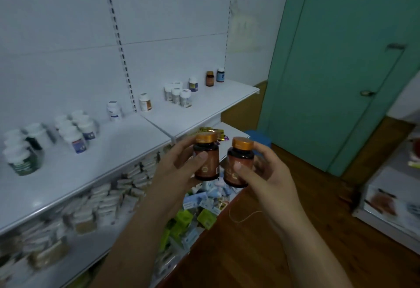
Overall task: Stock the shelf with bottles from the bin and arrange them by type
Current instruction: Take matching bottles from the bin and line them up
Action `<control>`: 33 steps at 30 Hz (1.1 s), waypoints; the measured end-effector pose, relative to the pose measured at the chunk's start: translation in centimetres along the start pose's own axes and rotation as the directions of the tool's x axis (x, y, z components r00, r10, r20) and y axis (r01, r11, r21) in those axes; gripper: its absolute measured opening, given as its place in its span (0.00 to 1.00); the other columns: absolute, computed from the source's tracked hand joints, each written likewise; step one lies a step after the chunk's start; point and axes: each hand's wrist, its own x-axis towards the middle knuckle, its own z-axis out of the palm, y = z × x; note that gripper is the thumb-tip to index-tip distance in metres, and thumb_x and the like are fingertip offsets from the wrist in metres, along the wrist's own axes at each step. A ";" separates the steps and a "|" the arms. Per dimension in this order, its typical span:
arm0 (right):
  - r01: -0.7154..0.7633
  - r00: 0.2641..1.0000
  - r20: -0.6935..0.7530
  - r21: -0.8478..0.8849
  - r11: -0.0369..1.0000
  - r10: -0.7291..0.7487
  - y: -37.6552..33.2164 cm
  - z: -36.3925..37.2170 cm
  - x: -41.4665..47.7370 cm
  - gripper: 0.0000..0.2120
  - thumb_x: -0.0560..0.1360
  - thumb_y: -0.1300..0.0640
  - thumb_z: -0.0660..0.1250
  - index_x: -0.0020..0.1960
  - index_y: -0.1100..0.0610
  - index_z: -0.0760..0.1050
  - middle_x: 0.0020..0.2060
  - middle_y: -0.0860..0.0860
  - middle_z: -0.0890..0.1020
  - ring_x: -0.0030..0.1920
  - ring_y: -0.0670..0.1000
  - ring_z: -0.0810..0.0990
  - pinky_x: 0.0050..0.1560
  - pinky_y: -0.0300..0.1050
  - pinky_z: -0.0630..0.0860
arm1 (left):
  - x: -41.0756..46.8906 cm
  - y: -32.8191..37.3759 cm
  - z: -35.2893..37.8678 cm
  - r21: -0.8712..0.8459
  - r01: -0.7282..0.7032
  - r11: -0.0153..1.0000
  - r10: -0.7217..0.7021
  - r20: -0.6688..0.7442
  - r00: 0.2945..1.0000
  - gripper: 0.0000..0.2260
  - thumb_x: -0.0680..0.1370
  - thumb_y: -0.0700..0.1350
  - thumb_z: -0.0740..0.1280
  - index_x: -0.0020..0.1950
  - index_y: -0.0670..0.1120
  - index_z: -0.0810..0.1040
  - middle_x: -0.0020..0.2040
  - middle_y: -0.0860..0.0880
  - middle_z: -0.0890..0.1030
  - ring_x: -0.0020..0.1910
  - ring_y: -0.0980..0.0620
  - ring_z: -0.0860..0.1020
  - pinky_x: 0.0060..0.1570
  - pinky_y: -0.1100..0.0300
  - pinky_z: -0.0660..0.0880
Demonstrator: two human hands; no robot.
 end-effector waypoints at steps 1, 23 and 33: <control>0.005 1.000 -0.013 0.004 1.000 -0.005 0.1 -1.3 0.7 0.21 0.78 0.64 0.73 0.65 0.44 0.77 0.52 0.39 0.87 0.54 0.39 0.84 0.48 0.32 0.79 | 0.9 -0.3 1.3 0.006 -0.003 1.000 0.003 0.013 1.000 0.20 0.77 0.43 0.72 0.69 0.50 0.80 0.62 0.51 0.85 0.60 0.49 0.85 0.56 0.45 0.83; -0.071 0.947 -0.319 -0.130 0.989 0.026 7.8 -15.9 27.5 0.23 0.78 0.55 0.74 0.71 0.43 0.74 0.60 0.44 0.84 0.62 0.45 0.82 0.63 0.51 0.80 | 32.5 -9.4 16.5 -0.043 0.058 0.997 -0.045 0.270 0.962 0.22 0.74 0.46 0.72 0.69 0.49 0.80 0.64 0.48 0.84 0.64 0.47 0.83 0.60 0.45 0.81; -0.081 0.928 -0.368 -0.074 0.994 0.048 10.0 -22.7 37.6 0.25 0.78 0.56 0.74 0.74 0.47 0.73 0.57 0.42 0.85 0.59 0.42 0.83 0.58 0.43 0.81 | 43.4 -12.0 22.6 0.046 0.062 0.997 -0.073 0.319 0.945 0.24 0.75 0.47 0.71 0.72 0.51 0.78 0.65 0.51 0.84 0.65 0.50 0.82 0.63 0.45 0.81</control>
